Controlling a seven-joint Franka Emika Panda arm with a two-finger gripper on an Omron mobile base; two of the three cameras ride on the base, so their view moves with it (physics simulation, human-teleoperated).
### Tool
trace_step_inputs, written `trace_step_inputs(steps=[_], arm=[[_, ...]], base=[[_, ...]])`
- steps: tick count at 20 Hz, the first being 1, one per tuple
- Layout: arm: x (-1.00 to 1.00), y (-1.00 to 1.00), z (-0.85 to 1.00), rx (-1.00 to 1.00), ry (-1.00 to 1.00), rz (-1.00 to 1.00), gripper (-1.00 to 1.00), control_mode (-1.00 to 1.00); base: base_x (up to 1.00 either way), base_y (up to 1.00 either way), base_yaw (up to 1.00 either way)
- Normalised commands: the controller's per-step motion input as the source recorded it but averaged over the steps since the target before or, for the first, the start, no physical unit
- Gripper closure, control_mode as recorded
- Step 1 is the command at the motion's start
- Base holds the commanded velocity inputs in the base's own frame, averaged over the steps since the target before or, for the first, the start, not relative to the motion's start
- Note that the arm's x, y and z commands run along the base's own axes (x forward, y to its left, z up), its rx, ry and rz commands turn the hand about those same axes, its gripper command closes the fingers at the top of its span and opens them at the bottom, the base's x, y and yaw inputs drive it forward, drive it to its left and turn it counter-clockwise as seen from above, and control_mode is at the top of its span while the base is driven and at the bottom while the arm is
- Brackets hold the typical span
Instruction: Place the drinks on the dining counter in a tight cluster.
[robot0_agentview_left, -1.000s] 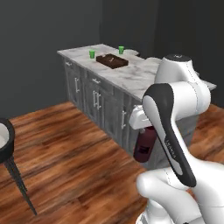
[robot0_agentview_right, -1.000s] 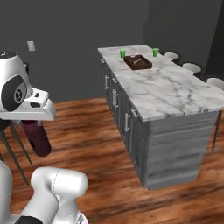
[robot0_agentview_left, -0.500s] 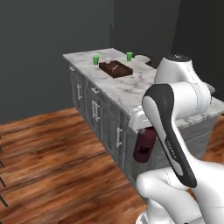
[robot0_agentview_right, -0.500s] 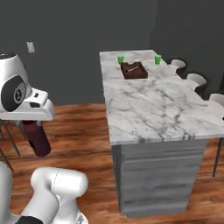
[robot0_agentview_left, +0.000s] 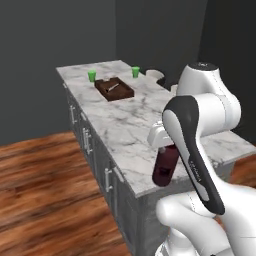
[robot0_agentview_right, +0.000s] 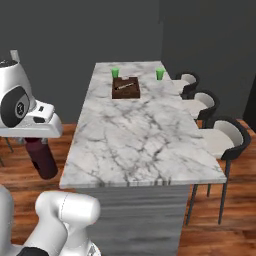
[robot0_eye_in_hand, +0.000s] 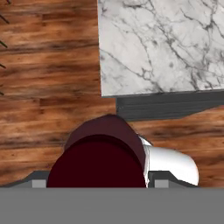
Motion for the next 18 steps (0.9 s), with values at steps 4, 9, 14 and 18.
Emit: trace_step_inputs(steps=[4,9,14,18], arm=[[0.0,0.0,0.0,0.0,0.0,0.0,1.0,1.0],[0.0,0.0,0.0,0.0,0.0,0.0,1.0,1.0],[0.0,0.0,0.0,0.0,0.0,0.0,1.0,1.0],[0.0,0.0,0.0,0.0,0.0,0.0,1.0,1.0]], base=[[0.86,-1.0,0.17],[0.76,-0.74,0.16],[0.05,-0.02,0.0],[0.0,0.0,0.0]])
